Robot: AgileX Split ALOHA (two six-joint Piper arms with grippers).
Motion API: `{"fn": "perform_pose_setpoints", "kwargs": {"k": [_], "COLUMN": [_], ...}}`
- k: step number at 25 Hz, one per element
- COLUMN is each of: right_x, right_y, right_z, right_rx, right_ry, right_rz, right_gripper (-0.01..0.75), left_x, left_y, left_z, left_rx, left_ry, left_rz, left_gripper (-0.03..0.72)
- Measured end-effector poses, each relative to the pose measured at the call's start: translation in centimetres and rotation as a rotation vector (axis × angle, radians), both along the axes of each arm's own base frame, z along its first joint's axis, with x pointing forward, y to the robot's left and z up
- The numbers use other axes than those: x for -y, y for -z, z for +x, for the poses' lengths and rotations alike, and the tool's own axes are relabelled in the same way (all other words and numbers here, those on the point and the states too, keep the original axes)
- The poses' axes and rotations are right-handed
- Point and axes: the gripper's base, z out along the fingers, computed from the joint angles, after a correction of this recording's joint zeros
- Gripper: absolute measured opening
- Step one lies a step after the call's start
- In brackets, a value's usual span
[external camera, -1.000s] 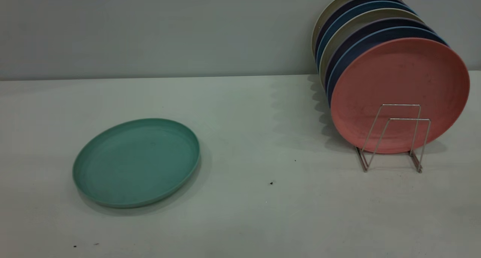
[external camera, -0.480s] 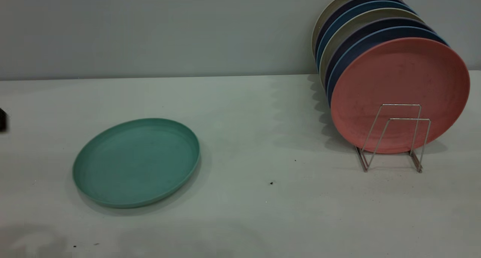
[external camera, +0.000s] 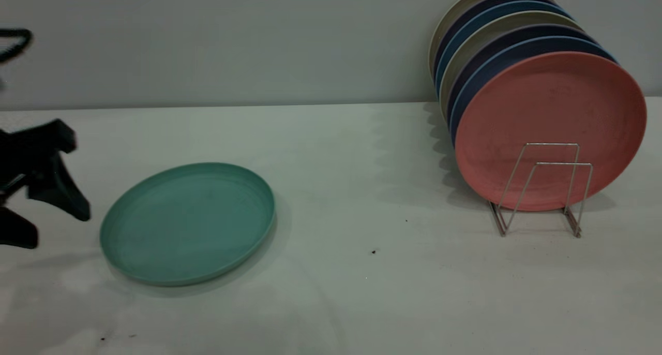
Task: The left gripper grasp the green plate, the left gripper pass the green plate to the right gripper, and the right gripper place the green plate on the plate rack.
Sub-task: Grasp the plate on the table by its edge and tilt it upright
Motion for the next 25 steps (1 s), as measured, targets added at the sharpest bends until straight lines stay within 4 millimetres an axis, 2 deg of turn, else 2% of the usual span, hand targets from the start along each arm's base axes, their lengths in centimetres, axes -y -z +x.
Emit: {"fn": "perform_pose_setpoints", "kwargs": {"k": [5,10,19,23,25], "right_x": [0.0,0.0,0.0,0.0,0.0], "right_y": [0.0,0.0,0.0,0.0,0.0], "right_z": [0.0,0.0,0.0,0.0,0.0], "right_rx": [-0.001,-0.001,-0.001,-0.001,-0.001], "right_ry": [0.000,0.001,0.001,0.000,0.000], "right_rz": [0.003,0.006,0.008,0.008,0.008], "right_gripper": [0.547,0.547,0.547,0.547,0.547], "left_x": [0.1,0.1,-0.2,-0.3,-0.4], "left_y": [2.8,4.7,7.5,8.1,8.5], "left_z": [1.8,2.9,3.5,3.8,3.9], "left_rx": [-0.066,-0.101,-0.144,-0.140,-0.145], "left_ry": [-0.068,-0.124,-0.191,-0.197,-0.202], "left_rz": [-0.040,-0.059,-0.051,-0.036,-0.033], "left_gripper": [0.568,0.568,0.553,0.445,0.331]}}
